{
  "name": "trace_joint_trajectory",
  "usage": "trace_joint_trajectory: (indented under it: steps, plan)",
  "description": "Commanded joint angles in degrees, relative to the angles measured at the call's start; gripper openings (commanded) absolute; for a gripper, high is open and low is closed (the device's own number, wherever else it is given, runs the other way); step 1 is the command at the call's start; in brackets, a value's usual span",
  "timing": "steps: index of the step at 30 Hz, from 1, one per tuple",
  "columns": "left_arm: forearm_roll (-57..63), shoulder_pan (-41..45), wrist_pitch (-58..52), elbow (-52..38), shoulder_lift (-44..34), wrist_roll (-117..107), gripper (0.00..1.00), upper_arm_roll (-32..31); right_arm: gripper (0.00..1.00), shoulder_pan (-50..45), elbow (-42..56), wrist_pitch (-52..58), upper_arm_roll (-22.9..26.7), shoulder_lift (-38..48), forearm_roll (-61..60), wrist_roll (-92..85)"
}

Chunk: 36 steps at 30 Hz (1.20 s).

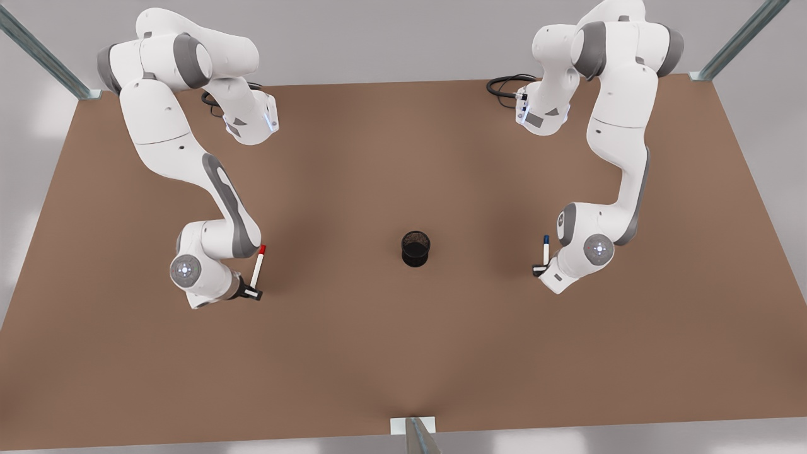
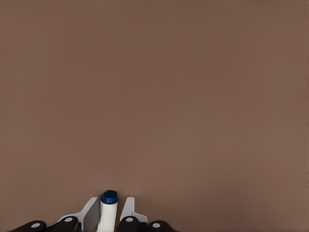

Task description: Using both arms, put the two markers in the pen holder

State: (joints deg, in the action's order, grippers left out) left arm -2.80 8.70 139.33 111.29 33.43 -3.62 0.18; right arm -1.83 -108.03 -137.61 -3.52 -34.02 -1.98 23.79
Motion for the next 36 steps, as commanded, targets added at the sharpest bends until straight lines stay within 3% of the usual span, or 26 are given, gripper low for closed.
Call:
trace_joint_trajectory:
  steps: [1, 4, 9, 11, 15, 17, 21, 24, 27, 30, 36]
  plan:
    - [0.07, 0.0, 0.41, -0.02, -0.03, 0.37, 0.38, 0.0, 0.63, -0.01, -0.34, -1.34, 0.0, 0.09, 0.13, 1.7]
    - [0.07, 0.09, 0.41, -0.02, -0.03, 0.37, 0.3, 0.0, 0.6, 0.16, -2.1, -1.6, 0.0, 0.71, 1.63, -5.59]
    - [0.16, 0.0, 1.65, -0.02, 0.94, 0.37, 0.29, 0.0, 0.51, 0.16, -2.72, -1.6, -0.08, 0.8, 1.72, -7.53]
    - [0.07, 0.0, 1.38, -0.02, 0.59, 0.37, 0.21, 0.0, 0.51, -0.19, -2.98, -1.6, -0.08, 0.8, 1.8, -7.53]
    - [0.16, 0.18, -0.63, -0.73, -1.52, 0.81, 0.21, 0.0, 0.5, -0.28, -2.98, -1.52, -0.08, 0.71, 3.12, -7.53]
    - [0.07, 1.76, -6.7, -2.13, -5.91, 1.6, 0.21, -0.87, 0.46, -0.28, -2.98, -1.52, -0.08, 0.71, 3.47, -7.62]
    - [-2.11, 1.85, -14.17, -6.6, -11.54, 2.22, 0.21, -9.21, 0.44, -0.28, -3.07, -1.43, -0.08, 0.62, 4.53, -7.62]
    - [-6.26, 1.76, -14.53, -15.49, -11.28, 5.36, 0.21, -20.82, 0.43, -0.28, -3.15, -1.34, -0.17, 0.62, 4.53, -7.62]
    - [-11.35, 3.61, -9.35, -18.66, -10.4, 15.4, 0.21, -24.17, 0.33, -0.37, -3.33, -1.34, -0.26, 0.62, 4.53, -7.62]
    - [-18.38, 6.33, -0.73, -18.39, -8.2, 16.01, 0.21, -24.08, 0.33, -0.37, -3.51, -1.34, -0.26, 0.62, 4.53, -7.62]
    - [-18.39, 9.67, 15.53, -11.54, -5.74, 17.94, 0.21, -24.08, 0.33, -0.28, -3.95, -1.08, -0.61, 1.15, 4.53, -7.53]
